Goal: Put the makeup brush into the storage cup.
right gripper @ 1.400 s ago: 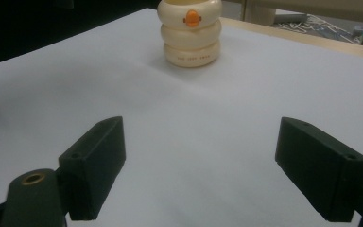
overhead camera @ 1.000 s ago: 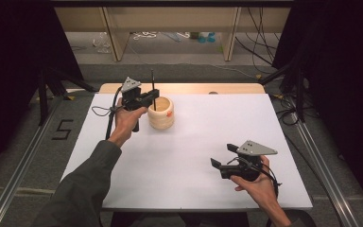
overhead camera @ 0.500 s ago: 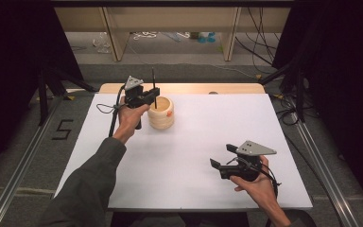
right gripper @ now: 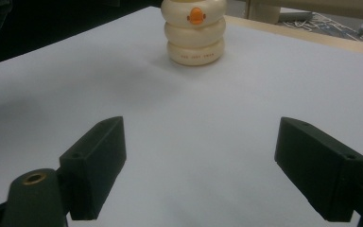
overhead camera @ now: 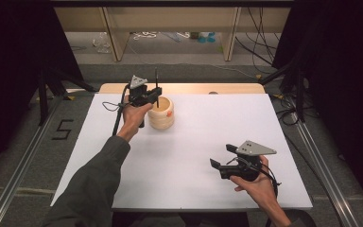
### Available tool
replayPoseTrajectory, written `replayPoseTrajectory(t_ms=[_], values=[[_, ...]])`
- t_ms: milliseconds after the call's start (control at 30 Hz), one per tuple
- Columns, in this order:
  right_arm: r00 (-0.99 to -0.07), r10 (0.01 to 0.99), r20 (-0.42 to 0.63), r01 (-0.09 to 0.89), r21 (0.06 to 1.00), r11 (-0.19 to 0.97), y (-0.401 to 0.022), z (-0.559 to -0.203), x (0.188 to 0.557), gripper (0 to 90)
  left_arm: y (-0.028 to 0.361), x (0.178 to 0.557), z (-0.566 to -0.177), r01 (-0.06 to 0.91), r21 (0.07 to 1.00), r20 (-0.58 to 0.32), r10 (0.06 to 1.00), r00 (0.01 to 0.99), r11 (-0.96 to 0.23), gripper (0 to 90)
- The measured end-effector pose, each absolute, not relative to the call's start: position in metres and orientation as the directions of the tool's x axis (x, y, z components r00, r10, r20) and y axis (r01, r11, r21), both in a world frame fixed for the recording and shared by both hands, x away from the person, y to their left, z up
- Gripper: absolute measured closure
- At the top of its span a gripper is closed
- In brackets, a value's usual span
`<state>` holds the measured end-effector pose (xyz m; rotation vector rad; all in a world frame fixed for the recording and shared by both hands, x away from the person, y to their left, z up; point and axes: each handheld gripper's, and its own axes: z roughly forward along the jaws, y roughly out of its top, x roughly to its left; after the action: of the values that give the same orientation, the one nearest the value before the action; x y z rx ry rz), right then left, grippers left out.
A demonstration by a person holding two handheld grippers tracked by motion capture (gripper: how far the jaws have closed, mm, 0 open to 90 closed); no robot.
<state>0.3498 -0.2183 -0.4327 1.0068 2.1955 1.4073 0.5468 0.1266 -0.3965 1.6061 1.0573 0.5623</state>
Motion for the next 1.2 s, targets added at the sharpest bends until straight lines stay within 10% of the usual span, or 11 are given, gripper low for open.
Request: replayPoseTrajectory(t_ms=[1200], values=[[-0.691,0.718,0.078,0.369,0.893,0.257,-0.217,-0.434,0.350,18.7,0.130,0.547,-0.425,0.388,0.921,-0.175,0.867,0.466,-0.023,84.7]])
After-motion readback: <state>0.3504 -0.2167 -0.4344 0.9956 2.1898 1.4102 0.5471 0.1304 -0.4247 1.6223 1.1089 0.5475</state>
